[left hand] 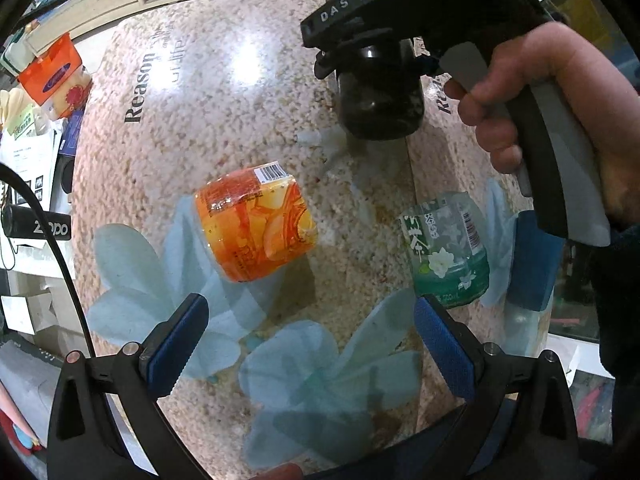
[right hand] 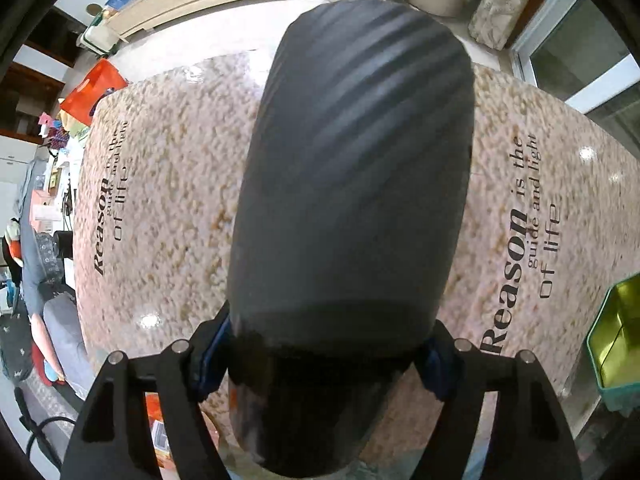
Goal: Flip cup upright
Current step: 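Lift the black tumbler with the right gripper and carry it toward the left tool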
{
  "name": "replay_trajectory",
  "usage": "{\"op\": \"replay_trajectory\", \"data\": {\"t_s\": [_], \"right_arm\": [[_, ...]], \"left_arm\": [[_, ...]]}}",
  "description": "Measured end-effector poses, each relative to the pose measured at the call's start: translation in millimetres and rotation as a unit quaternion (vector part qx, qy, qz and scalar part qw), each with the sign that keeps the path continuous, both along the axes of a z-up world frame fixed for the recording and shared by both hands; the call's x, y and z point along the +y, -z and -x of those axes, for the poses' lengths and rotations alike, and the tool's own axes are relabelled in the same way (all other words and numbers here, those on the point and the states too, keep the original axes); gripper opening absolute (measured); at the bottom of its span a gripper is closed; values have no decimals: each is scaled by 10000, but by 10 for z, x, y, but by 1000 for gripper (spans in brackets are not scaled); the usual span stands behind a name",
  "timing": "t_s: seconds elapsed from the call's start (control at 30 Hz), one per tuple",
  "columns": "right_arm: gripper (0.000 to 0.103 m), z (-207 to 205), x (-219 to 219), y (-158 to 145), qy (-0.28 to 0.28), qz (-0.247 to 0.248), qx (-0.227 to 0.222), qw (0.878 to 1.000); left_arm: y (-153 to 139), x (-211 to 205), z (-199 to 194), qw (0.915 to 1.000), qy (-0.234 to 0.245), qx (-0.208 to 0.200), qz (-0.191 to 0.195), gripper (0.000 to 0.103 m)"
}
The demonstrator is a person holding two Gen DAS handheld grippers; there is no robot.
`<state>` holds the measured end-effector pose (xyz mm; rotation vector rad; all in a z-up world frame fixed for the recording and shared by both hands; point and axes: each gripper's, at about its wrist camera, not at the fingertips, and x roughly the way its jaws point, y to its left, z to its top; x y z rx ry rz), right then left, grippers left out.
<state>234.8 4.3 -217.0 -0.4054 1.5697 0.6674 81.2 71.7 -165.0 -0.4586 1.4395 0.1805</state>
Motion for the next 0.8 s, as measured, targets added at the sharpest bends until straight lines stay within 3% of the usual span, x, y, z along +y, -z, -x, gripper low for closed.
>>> {"op": "replay_trajectory", "data": {"t_s": [0.33, 0.67, 0.8], "right_arm": [[72, -25, -556, -263, 123, -503, -184, 9985], [69, 105, -1151, -778, 181, -863, -446, 9951], [69, 243, -1300, -987, 157, -1045, -744, 9916]], "left_arm": [[-47, -44, 85, 10000, 22, -15, -37, 103], [-77, -130, 181, 9998, 86, -39, -156, 103], [-92, -178, 225, 9998, 108, -51, -185, 103]]}}
